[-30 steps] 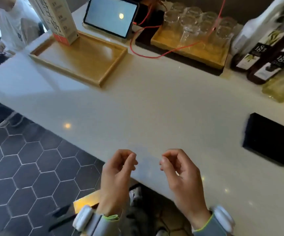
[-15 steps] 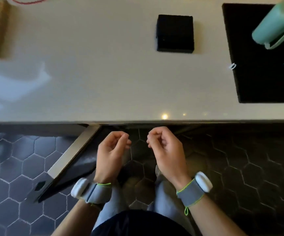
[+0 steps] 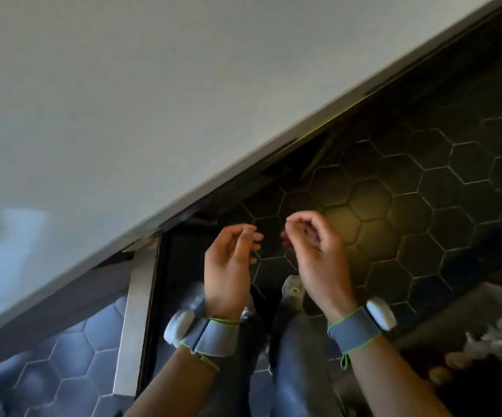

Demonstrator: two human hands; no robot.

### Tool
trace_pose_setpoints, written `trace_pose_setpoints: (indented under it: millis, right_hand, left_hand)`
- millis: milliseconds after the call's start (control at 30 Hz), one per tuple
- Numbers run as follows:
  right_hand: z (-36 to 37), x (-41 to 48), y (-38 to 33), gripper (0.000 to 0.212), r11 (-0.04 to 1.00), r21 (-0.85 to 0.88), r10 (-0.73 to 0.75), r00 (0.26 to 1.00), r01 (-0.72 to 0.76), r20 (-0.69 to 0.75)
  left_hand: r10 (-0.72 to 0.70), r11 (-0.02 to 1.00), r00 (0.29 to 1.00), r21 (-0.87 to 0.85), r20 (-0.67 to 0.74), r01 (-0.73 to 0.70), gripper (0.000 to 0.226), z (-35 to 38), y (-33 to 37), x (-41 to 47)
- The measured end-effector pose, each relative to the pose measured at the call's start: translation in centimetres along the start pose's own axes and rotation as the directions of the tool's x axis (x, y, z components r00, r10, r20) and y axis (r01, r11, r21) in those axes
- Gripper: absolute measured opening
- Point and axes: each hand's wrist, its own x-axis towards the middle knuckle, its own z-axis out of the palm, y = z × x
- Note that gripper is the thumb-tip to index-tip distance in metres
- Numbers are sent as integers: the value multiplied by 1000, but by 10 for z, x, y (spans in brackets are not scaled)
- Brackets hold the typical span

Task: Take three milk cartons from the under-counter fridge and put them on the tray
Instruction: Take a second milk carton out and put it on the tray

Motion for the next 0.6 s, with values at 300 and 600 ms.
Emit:
trace_pose_setpoints:
  millis: [300,600]
  right_hand:
    - [-13,66,149,17,987,69,149,986,-144,-77]
    - [17,160,260,17,992,-122,26,1000,-24,13]
  left_hand:
    - [-233,973,964,-19,-131,232,22,56,-130,90]
    - [-240,966,938,-155,-249,206,19,70,-236,216]
